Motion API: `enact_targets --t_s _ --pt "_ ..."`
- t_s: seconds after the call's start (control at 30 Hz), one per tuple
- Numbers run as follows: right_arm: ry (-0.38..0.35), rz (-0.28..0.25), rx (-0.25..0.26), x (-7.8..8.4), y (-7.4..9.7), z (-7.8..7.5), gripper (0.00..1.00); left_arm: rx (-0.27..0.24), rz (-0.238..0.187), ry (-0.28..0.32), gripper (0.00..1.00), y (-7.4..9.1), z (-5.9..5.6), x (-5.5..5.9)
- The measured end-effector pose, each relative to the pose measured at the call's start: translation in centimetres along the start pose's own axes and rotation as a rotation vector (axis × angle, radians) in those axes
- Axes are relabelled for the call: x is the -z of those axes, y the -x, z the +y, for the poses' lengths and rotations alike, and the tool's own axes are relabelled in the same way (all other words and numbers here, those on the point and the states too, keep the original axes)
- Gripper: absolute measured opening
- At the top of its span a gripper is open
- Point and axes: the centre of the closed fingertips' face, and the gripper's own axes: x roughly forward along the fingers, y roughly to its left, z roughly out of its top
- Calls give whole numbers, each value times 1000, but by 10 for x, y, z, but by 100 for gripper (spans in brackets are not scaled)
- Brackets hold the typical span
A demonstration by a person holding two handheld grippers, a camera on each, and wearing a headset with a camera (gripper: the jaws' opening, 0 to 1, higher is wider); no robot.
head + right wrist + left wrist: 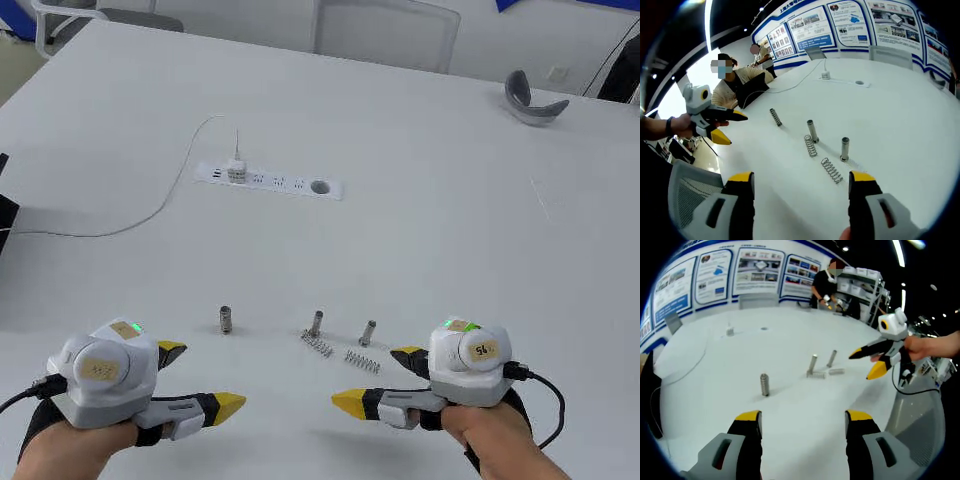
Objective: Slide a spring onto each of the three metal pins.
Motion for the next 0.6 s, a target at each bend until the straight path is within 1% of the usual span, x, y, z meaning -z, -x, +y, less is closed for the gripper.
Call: enact_targets --t_s 0.2,0.43,0.5,0.6 --pt "-17 -3 4 6 6 -5 79 18 21 -19 70 -7 -7 0" --pt "-30 -6 0 11 10 -5 81 41 35 -41 71 -14 -16 -3" --pt "-33 -6 -1 13 12 -5 81 54 44 -52 72 -18 -20 -3" --pt "-38 -5 -4 17 14 -5 82 79 73 -92 73 -24 -29 0"
